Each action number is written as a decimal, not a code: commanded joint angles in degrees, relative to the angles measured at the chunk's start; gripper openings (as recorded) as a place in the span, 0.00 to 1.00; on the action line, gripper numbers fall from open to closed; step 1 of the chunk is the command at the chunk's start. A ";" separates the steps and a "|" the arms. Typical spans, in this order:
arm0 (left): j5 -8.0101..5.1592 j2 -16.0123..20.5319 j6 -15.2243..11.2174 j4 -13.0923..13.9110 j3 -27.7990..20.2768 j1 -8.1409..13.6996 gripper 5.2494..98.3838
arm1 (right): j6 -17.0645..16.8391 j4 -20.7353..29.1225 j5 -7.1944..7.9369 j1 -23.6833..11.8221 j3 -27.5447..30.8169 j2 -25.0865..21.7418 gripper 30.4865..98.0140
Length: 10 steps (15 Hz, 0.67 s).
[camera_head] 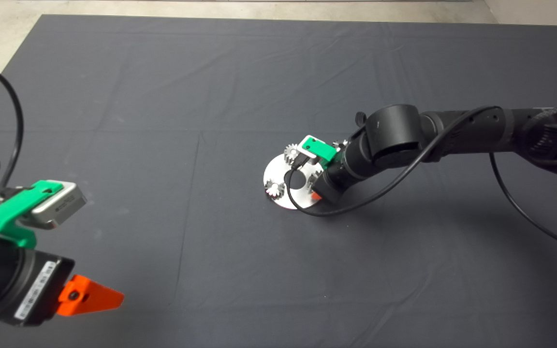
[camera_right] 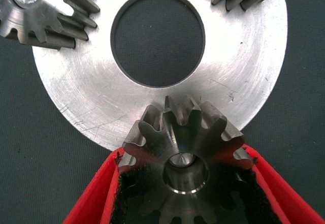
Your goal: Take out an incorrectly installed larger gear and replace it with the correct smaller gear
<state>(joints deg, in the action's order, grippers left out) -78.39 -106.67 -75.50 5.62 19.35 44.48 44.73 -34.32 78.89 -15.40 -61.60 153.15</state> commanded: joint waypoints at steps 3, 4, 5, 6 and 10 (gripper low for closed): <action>-0.01 -0.17 0.35 0.80 -0.82 0.78 1.00 | 4.40 -0.93 1.35 -6.27 3.60 -2.98 0.25; -0.08 -0.17 0.35 0.80 -0.82 0.78 1.00 | 4.57 -0.19 1.44 -6.68 3.69 -3.15 0.25; -0.09 -0.17 0.35 0.80 -0.82 0.78 1.00 | 5.08 1.42 1.79 -6.84 3.78 -3.67 0.25; -0.01 -0.17 0.35 0.80 -0.82 0.78 1.00 | 5.67 2.23 1.88 -6.93 4.23 -4.80 0.25; -0.01 0.00 0.35 0.80 -0.82 0.78 1.00 | 6.59 2.41 1.97 -6.64 8.49 -9.46 0.25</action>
<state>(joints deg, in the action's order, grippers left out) -78.41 -106.67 -75.52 5.62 19.35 44.48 50.30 -32.98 80.38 -20.31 -55.75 146.24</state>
